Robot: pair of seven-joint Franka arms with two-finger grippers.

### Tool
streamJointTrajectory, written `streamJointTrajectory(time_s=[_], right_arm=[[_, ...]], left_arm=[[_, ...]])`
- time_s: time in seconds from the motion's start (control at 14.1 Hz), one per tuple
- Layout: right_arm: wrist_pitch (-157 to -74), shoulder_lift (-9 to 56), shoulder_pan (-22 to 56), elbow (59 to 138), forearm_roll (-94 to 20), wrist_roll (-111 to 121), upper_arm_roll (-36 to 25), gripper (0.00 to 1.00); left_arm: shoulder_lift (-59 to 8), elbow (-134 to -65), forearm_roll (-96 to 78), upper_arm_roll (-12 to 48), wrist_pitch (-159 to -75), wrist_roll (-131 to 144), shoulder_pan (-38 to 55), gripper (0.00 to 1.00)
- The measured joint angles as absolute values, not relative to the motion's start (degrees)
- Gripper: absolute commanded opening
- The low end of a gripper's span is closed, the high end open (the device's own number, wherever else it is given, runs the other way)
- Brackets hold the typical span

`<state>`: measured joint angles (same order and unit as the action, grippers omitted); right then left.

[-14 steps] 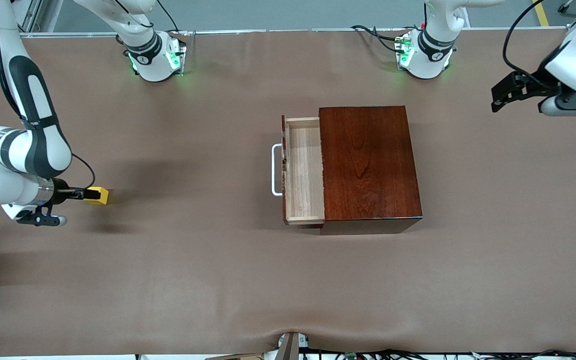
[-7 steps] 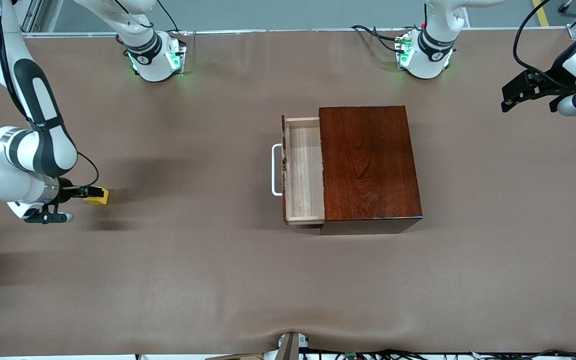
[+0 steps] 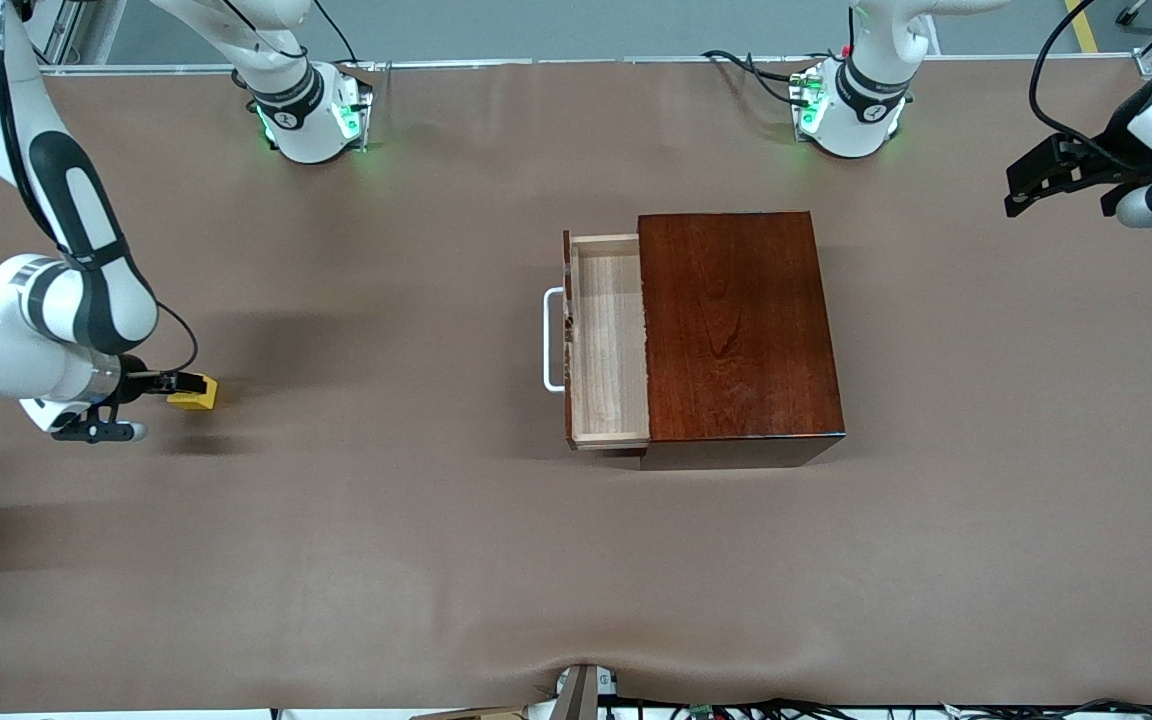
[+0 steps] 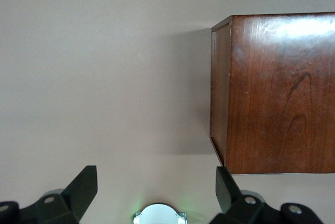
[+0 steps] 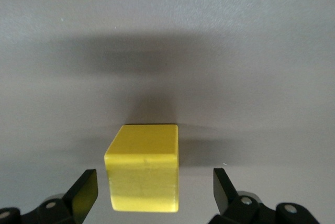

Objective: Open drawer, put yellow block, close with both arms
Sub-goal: 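Lower the right gripper and grasp the yellow cube, then lift the yellow cube and carry it over the open drawer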

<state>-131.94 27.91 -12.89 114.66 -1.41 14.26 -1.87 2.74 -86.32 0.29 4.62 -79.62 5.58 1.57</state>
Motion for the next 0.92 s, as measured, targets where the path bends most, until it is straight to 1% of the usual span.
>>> streamJointTrajectory(time_s=[0.14, 0.21, 0.35, 0.43, 0.5, 0.64, 0.71, 0.92], right_arm=[[-133.39, 27.92, -12.89, 116.06, -1.41, 14.26, -1.81, 0.49], [-133.5, 27.92, -12.89, 116.18, -1.41, 14.26, -1.8, 0.46], [-133.48, 27.84, -12.89, 116.14, -1.42, 14.22, -1.79, 0.47], [-133.48, 27.84, -12.89, 116.15, -1.42, 14.22, -1.77, 0.42], [-133.45, 27.84, -12.89, 116.14, -1.42, 14.22, -1.74, 0.25], [-133.23, 27.82, -12.89, 116.14, -1.44, 14.22, -1.73, 0.07], [-132.97, 27.74, -12.89, 116.13, -1.45, 14.22, -1.73, 0.0], [-130.08, 26.99, -12.89, 115.86, -2.69, 14.16, -1.7, 0.0]], left_arm=[[2.93, -86.35, 0.3, 4.61, -79.38, 5.58, 0.64, 1.0], [3.01, -86.38, 0.3, 4.61, -79.39, 5.58, 0.46, 1.0], [3.1, -86.45, 0.3, 4.88, -79.45, 5.58, 0.46, 1.0], [3.14, -86.53, 0.3, 5.03, -79.45, 5.58, 0.46, 1.0], [3.26, -86.74, 0.3, 5.07, -79.46, 5.58, 0.46, 1.0], [3.95, -87.73, 0.3, 5.07, -79.84, 5.58, 0.45, 1.0], [4.4, -88.33, 0.3, 5.06, -80.16, 5.58, 0.45, 1.0], [4.96, -89.1, 0.3, 5.01, -80.78, 5.58, 0.45, 1.0]])
